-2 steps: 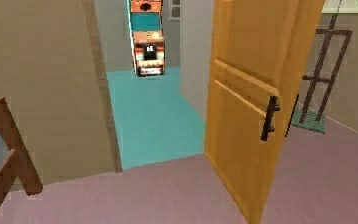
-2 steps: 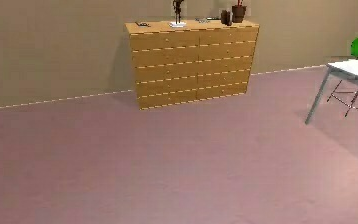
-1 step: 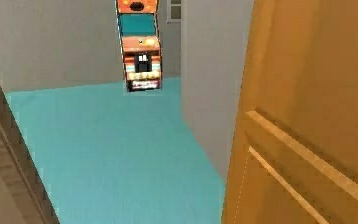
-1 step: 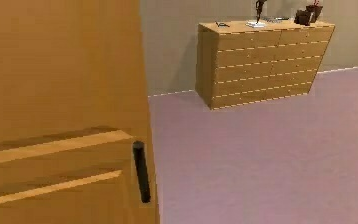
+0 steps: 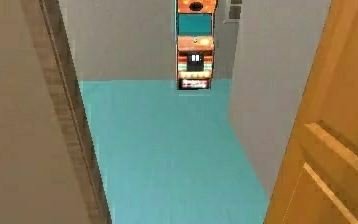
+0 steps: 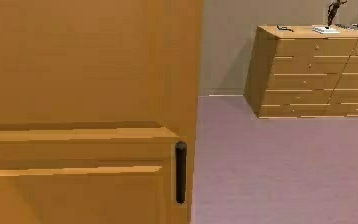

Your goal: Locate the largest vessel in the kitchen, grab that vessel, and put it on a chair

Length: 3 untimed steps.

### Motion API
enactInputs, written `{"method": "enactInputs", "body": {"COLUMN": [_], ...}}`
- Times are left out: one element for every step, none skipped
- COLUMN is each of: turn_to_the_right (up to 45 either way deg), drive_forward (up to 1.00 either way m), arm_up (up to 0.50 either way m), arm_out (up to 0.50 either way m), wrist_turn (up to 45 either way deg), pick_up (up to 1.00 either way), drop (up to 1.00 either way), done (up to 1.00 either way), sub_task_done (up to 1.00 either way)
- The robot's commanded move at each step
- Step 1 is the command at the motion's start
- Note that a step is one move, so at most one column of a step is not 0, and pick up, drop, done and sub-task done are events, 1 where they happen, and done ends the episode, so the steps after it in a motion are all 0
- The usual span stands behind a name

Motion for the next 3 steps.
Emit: {"method": "enactInputs", "body": {"turn_to_the_right": [0.0, -18.0, 0.0], "drive_forward": [0.45, 0.00, 0.80], "arm_up": [0.00, 0.00, 0.00], "arm_out": [0.00, 0.00, 0.00], "wrist_turn": [0.0, 0.0, 0.0], "pick_up": [0.00, 0.00, 0.00], "drop": [0.00, 0.00, 0.00], "done": [0.00, 0.00, 0.00], "sub_task_done": [0.00, 0.00, 0.00]}}
